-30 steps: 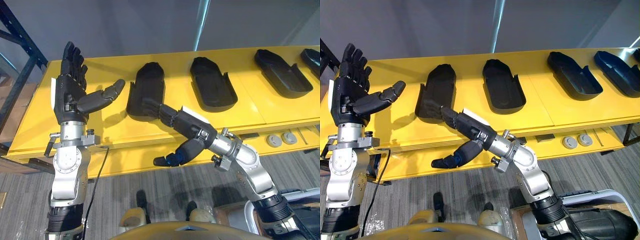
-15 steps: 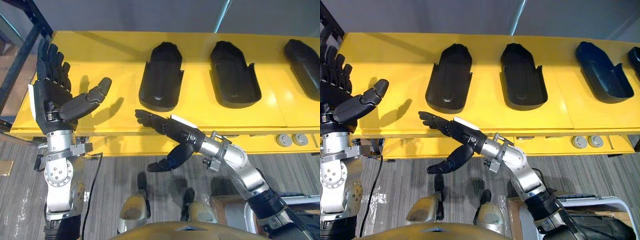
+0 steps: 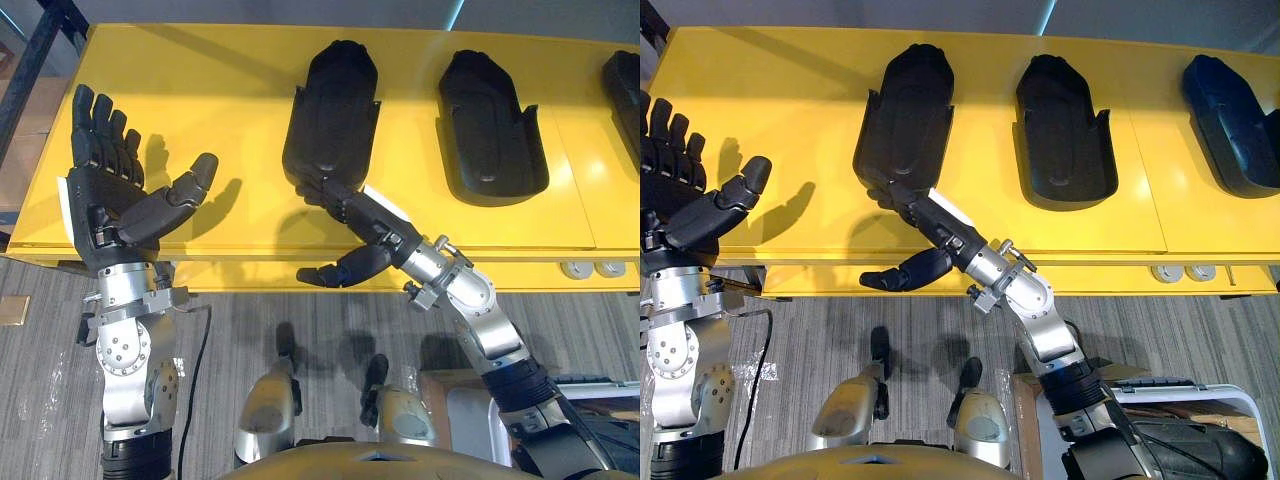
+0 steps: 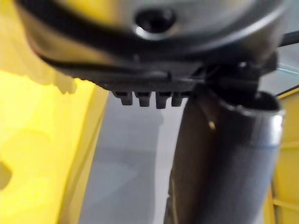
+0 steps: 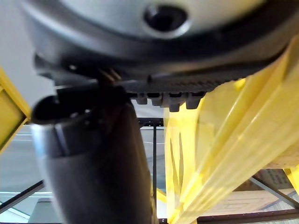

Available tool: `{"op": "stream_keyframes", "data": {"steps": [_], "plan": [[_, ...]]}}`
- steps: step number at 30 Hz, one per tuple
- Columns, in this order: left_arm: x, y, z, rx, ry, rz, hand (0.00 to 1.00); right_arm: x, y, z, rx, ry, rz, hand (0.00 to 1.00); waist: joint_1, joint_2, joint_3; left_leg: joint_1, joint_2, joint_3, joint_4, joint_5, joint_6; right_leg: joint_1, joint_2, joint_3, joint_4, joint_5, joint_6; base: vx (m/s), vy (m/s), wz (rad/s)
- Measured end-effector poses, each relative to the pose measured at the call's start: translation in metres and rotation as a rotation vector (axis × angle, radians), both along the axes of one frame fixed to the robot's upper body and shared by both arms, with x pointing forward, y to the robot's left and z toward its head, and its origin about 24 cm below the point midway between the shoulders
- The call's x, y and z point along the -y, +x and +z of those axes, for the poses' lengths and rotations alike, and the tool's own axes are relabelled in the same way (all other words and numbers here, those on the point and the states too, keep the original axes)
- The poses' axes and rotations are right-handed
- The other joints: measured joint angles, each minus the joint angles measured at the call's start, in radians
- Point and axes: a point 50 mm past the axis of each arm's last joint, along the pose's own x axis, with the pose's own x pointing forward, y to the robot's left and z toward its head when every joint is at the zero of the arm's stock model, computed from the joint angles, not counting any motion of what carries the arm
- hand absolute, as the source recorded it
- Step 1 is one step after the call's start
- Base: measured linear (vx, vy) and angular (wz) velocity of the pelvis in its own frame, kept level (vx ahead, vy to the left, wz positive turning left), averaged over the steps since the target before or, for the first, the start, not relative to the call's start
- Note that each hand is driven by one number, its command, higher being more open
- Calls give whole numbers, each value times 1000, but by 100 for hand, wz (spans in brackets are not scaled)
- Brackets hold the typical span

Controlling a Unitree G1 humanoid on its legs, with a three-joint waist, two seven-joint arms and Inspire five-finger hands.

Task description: Walk over and take three plastic housings, then place them on the shelf

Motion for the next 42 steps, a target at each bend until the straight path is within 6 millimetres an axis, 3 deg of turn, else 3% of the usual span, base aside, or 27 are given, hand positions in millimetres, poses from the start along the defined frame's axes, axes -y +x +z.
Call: {"op": "stream_keyframes", "data": {"steps": [9, 17, 23, 32, 37, 42], "plan": [[-1, -1, -1, -2, 24, -23, 100, 6, -2, 3, 6, -7, 50, 100, -1, 1, 15, 4, -1, 1, 1, -4, -4, 1, -2, 1, 7, -2, 1, 0, 0, 0], [-1, -8, -11, -51, 57, -63, 100, 17, -37, 27, 91, 114, 132, 100, -4, -7, 2, 43, -1, 21, -9, -11, -5, 31, -1, 13, -5, -1, 4, 15, -4, -6], [5, -13, -23, -102, 64, -125, 100, 45, -42, 32, 126, 189, -53, 100, -25, -35, -111, 79, -1, 48, -10, -27, -4, 70, 1, 32, -45, 5, 13, 45, 1, -12], [24, -4, -43, -244, 91, -244, 100, 75, -39, 31, 117, 383, -424, 100, -53, 3, -194, 127, 7, 103, -15, -37, -9, 97, 8, 75, -74, 13, 16, 5, 3, -16], [24, 0, -77, -424, 24, -215, 100, 105, -50, 16, 89, 425, -678, 100, -83, 9, -227, 144, 17, 139, -15, -44, -16, 96, 17, 109, -90, 23, 14, -4, 1, -22], [29, 0, -87, -476, 4, -186, 100, 116, -64, -1, 21, 420, -777, 100, -109, 15, -233, 145, 26, 167, -15, -55, -25, 78, 22, 141, -92, 28, 12, -1, 10, -18]]}}
